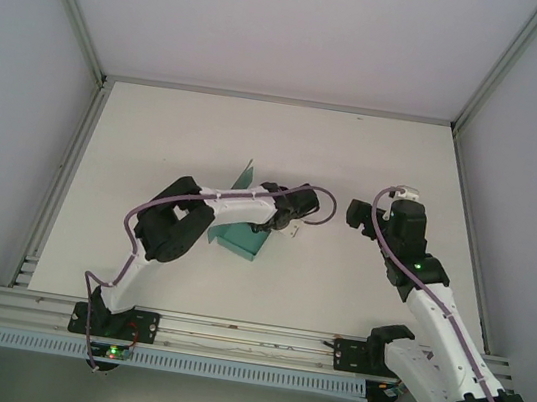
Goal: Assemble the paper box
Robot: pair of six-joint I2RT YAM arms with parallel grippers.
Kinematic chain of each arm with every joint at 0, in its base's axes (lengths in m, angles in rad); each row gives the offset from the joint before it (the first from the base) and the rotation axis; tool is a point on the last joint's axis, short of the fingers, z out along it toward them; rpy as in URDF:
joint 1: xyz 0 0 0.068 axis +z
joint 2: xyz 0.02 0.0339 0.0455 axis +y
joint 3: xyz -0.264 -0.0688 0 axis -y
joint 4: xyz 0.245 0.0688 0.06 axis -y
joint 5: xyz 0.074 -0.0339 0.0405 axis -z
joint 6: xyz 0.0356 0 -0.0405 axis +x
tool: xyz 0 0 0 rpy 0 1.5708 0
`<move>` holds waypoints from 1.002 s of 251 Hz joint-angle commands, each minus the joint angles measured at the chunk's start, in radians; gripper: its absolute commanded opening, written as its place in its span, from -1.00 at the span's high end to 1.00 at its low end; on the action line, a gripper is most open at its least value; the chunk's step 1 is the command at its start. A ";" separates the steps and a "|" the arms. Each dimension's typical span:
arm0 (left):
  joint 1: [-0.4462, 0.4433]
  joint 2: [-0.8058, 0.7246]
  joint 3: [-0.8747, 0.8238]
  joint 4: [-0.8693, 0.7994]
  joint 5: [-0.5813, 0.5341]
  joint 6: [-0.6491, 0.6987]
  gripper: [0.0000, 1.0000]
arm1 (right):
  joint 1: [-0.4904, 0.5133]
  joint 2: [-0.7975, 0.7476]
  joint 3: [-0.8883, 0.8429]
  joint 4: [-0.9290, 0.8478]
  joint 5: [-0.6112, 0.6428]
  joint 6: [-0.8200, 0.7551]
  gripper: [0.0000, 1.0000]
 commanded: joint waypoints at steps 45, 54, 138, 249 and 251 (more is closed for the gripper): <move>0.003 0.022 0.020 0.017 0.124 -0.016 -0.02 | -0.018 -0.024 -0.034 0.034 -0.051 -0.002 -0.97; 0.003 0.003 0.027 0.003 0.126 -0.018 -0.10 | -0.018 -0.024 -0.034 0.039 -0.060 -0.002 -0.97; 0.001 -0.211 0.026 -0.130 0.170 -0.055 -0.74 | -0.019 -0.008 -0.019 0.051 -0.142 -0.020 -0.97; 0.079 -0.685 -0.044 0.140 0.293 -0.608 -0.99 | 0.130 0.284 0.149 0.086 -0.300 -0.208 -0.97; 0.080 -0.696 -0.049 0.147 0.286 -0.630 -0.99 | 0.140 0.295 0.157 0.084 -0.298 -0.216 -0.97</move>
